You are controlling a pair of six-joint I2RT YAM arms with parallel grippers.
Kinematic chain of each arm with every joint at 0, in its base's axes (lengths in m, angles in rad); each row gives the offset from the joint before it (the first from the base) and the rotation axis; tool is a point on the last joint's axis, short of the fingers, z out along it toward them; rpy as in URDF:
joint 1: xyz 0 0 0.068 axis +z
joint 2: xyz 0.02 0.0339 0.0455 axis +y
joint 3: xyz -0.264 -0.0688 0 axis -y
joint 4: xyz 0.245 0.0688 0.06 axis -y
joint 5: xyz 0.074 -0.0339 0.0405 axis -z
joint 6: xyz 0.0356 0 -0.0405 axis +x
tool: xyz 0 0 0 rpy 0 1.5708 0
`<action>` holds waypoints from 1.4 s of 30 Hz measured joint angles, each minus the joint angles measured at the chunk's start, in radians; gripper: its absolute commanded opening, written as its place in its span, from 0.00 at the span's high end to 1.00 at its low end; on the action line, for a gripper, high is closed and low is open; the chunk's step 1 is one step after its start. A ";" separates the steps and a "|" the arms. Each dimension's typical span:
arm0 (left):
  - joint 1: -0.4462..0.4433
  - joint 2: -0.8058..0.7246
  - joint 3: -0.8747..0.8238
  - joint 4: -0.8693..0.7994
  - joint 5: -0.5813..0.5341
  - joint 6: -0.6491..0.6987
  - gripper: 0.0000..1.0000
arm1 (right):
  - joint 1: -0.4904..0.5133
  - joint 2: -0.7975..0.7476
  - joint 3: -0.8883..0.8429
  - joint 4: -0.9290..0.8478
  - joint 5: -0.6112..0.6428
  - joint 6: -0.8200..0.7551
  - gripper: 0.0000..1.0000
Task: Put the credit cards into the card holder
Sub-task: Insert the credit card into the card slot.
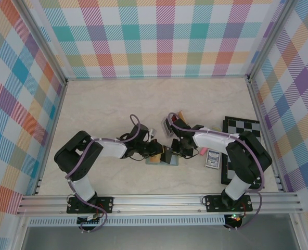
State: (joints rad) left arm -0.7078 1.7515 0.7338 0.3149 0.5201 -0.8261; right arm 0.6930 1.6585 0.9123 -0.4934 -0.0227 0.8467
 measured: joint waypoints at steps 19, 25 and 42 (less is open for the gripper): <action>-0.047 -0.032 -0.010 0.006 -0.153 -0.137 0.71 | -0.012 -0.035 -0.050 0.063 -0.016 0.062 0.82; -0.047 -0.059 -0.014 -0.033 -0.173 -0.126 0.84 | -0.013 -0.035 -0.050 0.063 -0.019 0.062 0.82; -0.049 -0.073 -0.092 0.037 -0.201 -0.198 1.00 | -0.019 -0.042 -0.067 0.086 -0.035 0.066 0.82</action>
State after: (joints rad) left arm -0.7567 1.6787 0.6418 0.3515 0.3187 -1.0237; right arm 0.6739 1.6161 0.8452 -0.4076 -0.0574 0.9123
